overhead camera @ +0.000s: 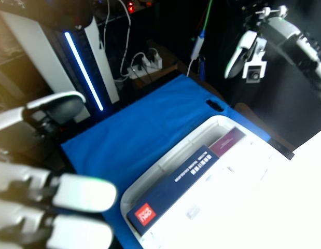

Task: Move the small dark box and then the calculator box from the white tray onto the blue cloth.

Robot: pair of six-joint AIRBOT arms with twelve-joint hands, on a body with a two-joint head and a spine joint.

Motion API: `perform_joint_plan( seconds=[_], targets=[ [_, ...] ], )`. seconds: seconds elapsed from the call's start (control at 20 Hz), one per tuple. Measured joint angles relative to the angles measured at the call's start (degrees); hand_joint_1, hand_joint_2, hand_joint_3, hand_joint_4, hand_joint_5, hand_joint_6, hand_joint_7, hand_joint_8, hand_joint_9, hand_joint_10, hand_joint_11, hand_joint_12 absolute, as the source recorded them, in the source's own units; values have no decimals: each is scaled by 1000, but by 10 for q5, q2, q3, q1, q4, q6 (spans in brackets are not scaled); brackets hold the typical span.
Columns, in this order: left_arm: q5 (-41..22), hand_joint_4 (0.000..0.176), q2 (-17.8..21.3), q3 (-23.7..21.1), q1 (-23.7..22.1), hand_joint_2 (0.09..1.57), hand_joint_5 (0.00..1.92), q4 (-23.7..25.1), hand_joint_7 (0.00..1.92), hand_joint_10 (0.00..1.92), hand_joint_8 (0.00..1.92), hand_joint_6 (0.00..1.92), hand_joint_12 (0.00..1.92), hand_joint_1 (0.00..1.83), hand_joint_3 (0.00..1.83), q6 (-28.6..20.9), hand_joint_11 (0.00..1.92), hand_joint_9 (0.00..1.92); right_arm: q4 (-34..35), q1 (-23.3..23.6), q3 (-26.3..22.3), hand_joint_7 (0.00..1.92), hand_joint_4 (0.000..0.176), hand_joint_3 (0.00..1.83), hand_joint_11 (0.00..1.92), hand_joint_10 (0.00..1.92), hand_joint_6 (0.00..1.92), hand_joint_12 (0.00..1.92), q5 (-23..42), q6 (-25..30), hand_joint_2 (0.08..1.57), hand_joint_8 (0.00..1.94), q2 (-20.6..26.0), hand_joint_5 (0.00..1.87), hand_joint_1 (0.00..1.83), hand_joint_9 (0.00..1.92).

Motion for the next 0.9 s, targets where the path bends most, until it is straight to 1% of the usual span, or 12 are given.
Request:
perform_joint_plan(
  seconds=[0.2, 0.25, 0.3, 0.35, 0.4, 0.45, 0.55, 0.65, 0.7, 0.75, 0.8, 0.9],
  targets=[
    [52, 0, 0, 2, -31, 637, 119, 121, 89, 0, 0, 38, 16, 865, 0, -51, 118, 54, -2, 0, 1, 240, 0, 15, 53, 10, 4, 566, 0, 0, 835, 7, -8, 154, 86, 185],
    [64, 0, -2, 2, -35, 698, 99, 160, 79, 7, 0, 29, 13, 775, 0, -70, 110, 70, -2, 0, 2, 243, 0, 16, 39, 5, 4, 560, 0, 0, 846, 7, -10, 155, 76, 176],
    [83, 0, -10, 6, -47, 707, 76, 231, 121, 8, 2, 14, 27, 709, 0, -104, 130, 114, -3, 0, 3, 252, 4, 12, 36, 7, 4, 559, -1, 0, 843, 9, -10, 158, 79, 182],
    [92, 8, -14, 9, -54, 661, 82, 265, 184, 9, 4, 8, 46, 697, 0, -127, 163, 183, -3, 0, 4, 265, 15, 4, 31, 6, 6, 560, 0, 0, 829, 13, -10, 165, 86, 181],
    [93, 7, -19, 12, -59, 653, 84, 288, 207, 11, 7, 7, 53, 715, 0, -147, 175, 204, -3, 0, 4, 267, 13, 0, 30, 5, 7, 560, 0, 0, 819, 12, -10, 168, 93, 181],
    [94, 23, -26, 17, -64, 645, 99, 324, 253, 9, 5, 3, 67, 719, 0, -182, 186, 244, -3, 0, 4, 270, 11, 0, 23, 6, 8, 558, 0, 0, 812, 12, -10, 175, 106, 184],
    [95, 35, -34, 20, -63, 683, 60, 384, 266, 6, 2, 0, 71, 665, 14, -223, 181, 255, -1, 0, 4, 286, 11, 0, 15, 2, 1, 594, 0, 0, 826, 2, -10, 181, 95, 196],
    [97, 62, -40, 20, -60, 665, 74, 404, 275, 2, 5, 8, 61, 639, 3, -231, 148, 250, -1, 0, 4, 276, 14, 0, 12, 3, 1, 606, 0, 0, 824, 0, -11, 184, 101, 203],
    [99, 61, -45, 24, -60, 664, 82, 408, 280, 2, 7, 11, 59, 633, 2, -235, 142, 249, 0, 0, 4, 280, 18, 0, 10, 3, 4, 606, 0, 0, 820, 2, -13, 192, 103, 202],
    [107, 44, -50, 30, -58, 699, 98, 413, 277, 0, 5, 15, 69, 670, 16, -237, 158, 244, 0, 0, 4, 292, 32, 2, 1, 2, 8, 599, -1, 0, 836, 6, -15, 204, 86, 200],
    [109, 28, -56, 35, -57, 754, 99, 414, 273, 0, 1, 4, 88, 682, 8, -238, 161, 246, -2, 0, 3, 318, 33, 6, 1, 5, 8, 596, 0, 0, 844, 16, -15, 208, 75, 208],
    [118, 28, -74, 51, -48, 775, 120, 418, 318, 1, 10, 5, 207, 718, 2, -251, 153, 298, -3, 0, 4, 329, 38, 0, 9, 0, 0, 557, 0, 0, 854, 0, -16, 198, 72, 209]
  ],
)
